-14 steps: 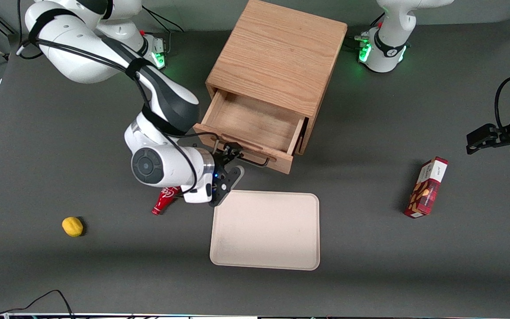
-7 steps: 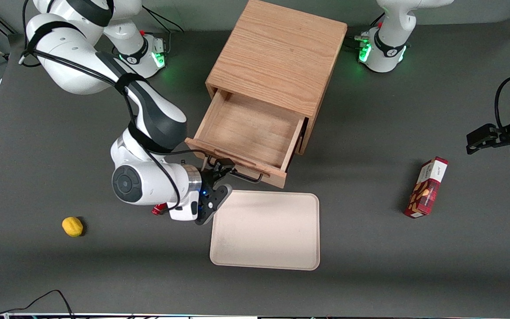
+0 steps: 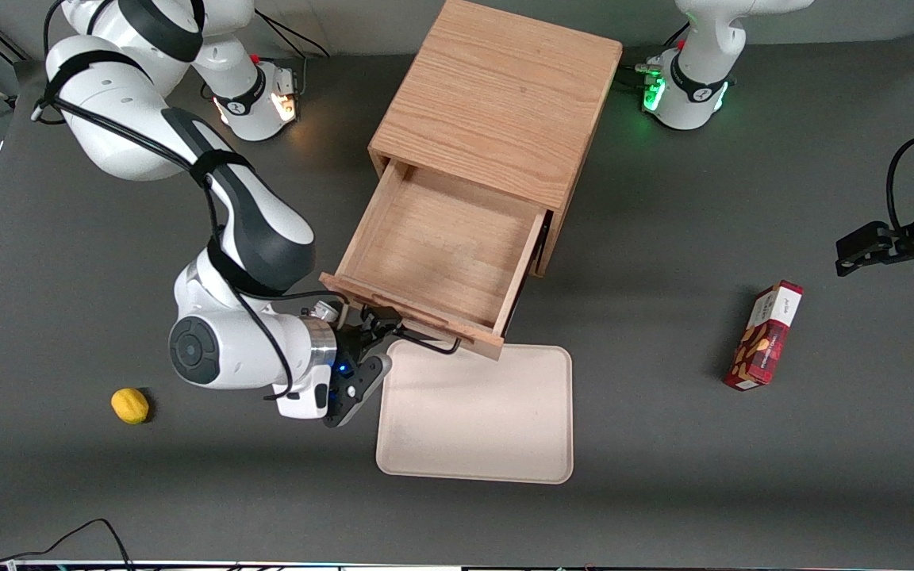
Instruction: Open upper drawer
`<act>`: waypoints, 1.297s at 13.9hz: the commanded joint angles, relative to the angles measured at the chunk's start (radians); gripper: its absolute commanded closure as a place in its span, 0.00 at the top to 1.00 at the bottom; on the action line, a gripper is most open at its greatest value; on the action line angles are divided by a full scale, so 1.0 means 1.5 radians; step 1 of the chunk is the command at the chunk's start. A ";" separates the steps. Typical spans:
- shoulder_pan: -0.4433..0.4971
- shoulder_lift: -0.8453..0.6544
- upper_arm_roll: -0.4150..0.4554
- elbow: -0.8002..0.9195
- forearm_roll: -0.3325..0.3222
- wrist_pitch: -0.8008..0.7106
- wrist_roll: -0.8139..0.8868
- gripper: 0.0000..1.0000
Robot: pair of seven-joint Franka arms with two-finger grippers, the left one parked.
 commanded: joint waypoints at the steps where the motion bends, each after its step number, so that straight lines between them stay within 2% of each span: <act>1: 0.007 0.021 0.000 0.039 -0.016 -0.013 -0.022 1.00; 4: 0.008 -0.012 0.002 0.038 -0.016 -0.034 -0.019 1.00; 9: -0.023 -0.156 0.003 0.036 -0.013 -0.136 -0.010 1.00; 12: -0.052 -0.246 -0.006 0.024 -0.028 -0.173 0.099 1.00; 13: -0.052 -0.282 -0.024 0.020 -0.036 -0.196 0.112 1.00; 16: -0.053 -0.385 -0.132 -0.019 -0.028 -0.253 0.272 1.00; 18: -0.056 -0.415 -0.192 -0.021 -0.006 -0.386 0.345 1.00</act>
